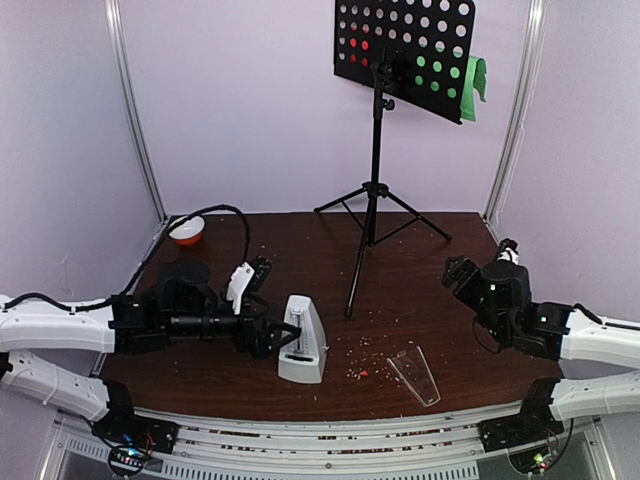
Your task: Pack up the instrument practice props
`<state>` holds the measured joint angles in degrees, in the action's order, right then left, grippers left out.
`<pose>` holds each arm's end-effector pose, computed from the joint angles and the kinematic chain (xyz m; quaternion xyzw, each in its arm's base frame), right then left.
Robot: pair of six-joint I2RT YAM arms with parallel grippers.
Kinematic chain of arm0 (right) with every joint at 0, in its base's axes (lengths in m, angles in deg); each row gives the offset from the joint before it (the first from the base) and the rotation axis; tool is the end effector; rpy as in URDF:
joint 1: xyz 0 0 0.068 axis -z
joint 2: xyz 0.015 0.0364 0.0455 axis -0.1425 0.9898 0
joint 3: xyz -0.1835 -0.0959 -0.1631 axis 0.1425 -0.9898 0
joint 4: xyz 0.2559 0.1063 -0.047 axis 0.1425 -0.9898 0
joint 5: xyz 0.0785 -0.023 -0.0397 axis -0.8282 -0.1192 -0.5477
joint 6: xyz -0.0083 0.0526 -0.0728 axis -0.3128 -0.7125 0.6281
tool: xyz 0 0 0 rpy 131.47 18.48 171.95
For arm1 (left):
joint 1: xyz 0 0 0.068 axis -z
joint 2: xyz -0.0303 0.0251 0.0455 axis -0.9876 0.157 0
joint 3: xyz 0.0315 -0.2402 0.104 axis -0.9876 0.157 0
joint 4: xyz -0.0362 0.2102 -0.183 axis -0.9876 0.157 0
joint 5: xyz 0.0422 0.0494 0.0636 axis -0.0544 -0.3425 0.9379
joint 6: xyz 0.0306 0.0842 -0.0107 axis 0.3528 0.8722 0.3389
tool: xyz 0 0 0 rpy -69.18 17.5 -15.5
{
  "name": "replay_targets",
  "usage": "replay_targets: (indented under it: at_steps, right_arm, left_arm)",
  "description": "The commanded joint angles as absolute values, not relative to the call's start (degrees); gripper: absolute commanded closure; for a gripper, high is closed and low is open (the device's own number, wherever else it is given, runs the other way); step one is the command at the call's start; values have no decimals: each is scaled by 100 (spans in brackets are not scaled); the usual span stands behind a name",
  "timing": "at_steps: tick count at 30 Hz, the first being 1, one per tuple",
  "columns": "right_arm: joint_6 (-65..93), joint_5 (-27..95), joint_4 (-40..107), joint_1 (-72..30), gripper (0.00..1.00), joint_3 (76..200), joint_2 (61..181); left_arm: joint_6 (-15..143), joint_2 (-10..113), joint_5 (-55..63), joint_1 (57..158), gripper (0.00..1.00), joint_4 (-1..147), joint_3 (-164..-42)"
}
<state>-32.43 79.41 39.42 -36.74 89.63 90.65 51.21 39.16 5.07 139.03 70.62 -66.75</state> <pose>0.2172 0.1464 0.2155 0.2450 0.7511 0.2442 0.5623 0.1561 -0.2695 0.2125 0.2721 0.7859 -0.4041 0.3807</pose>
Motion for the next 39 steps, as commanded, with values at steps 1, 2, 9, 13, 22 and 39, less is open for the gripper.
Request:
replay_targets:
  at_steps: [1, 2, 9, 13, 22, 39]
  right_arm:
    - [-3576, 7893, 4030, -3604, 0, 8828, 9111]
    - [-3604, 7817, 4066, -3606, 0, 8819, 9168]
    - [-3541, 7511, 3768, -3610, 0, 9089, 9823]
    - [-3523, 7379, 3826, -3610, 0, 9083, 10032]
    - [-3564, 7340, 3779, -3603, 0, 8871, 9917]
    - [-3451, 7555, 3297, -3608, 0, 8880, 9080]
  left_arm:
    - [4981, 4195, 1139, 14061, 4, 6662, -6812]
    - [4965, 4338, 1301, 14064, 4, 6765, -6887]
    - [4896, 4691, 1812, 14230, 14, 6868, -7025]
    - [4934, 4753, 1828, 14304, 24, 6777, -7065]
    - [4915, 4659, 1890, 14385, 48, 6764, -6968]
    - [4420, 4092, 1505, 14426, 17, 5993, -6144]
